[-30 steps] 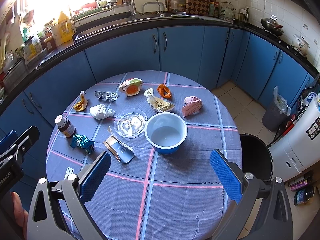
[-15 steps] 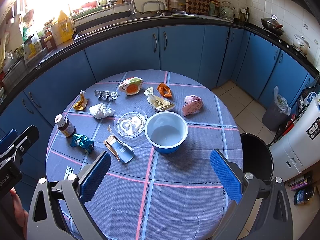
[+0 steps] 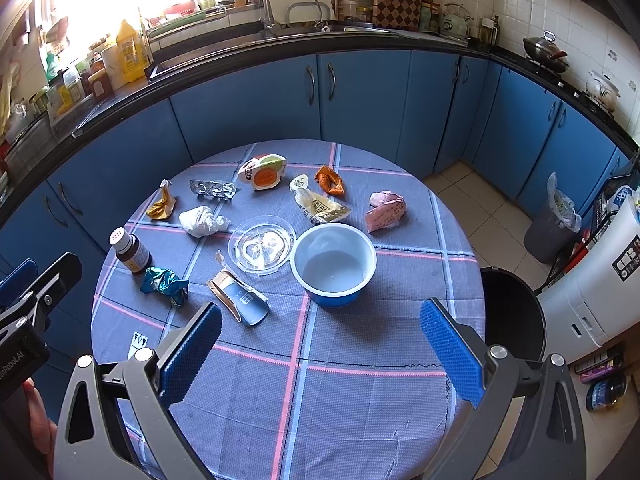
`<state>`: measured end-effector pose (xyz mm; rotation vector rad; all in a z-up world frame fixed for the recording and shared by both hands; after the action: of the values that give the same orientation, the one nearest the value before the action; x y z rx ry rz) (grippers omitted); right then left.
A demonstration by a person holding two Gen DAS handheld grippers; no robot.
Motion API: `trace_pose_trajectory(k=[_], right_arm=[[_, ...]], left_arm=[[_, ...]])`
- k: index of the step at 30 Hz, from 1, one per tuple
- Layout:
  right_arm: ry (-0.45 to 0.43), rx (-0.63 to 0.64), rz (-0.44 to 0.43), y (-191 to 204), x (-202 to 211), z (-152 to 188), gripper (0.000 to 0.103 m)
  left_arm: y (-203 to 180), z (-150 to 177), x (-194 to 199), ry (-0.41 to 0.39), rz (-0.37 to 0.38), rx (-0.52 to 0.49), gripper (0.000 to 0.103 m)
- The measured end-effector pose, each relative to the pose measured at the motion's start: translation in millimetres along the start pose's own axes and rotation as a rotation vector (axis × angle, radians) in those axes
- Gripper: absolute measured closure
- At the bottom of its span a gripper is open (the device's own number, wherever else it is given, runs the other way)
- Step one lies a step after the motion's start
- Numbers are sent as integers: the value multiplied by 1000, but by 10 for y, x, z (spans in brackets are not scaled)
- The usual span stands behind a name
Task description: Collect trash
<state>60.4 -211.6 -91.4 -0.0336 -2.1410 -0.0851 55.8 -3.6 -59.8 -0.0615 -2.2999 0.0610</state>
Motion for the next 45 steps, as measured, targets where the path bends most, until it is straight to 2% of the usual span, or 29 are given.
trace_pose_trajectory(k=[11, 17, 36, 45], right_arm=[[7, 45, -6, 93, -60, 6, 6], [-24, 92, 52, 120, -53, 6, 6], [-6, 113, 55, 218, -172, 16, 6], [-12, 132, 4, 306, -383, 77, 6]], left_arm=[[8, -9, 0, -1, -2, -2, 3], [17, -9, -9, 2, -2, 0, 3], [62, 7, -160, 23, -7, 6, 3], [165, 101, -382, 58, -26, 4, 3]])
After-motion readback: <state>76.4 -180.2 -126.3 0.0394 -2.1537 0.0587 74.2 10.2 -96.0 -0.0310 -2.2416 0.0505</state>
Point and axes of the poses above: each gripper's, at about its wrist camera, not at the fingertips, and x roughly against the way its jaws point, y to its left, z to its underside, the point moved 7 cm from there along -x, roughly the way its jaws point, and after that the axes turned 6 degrees about y, right-handed, at the moved point
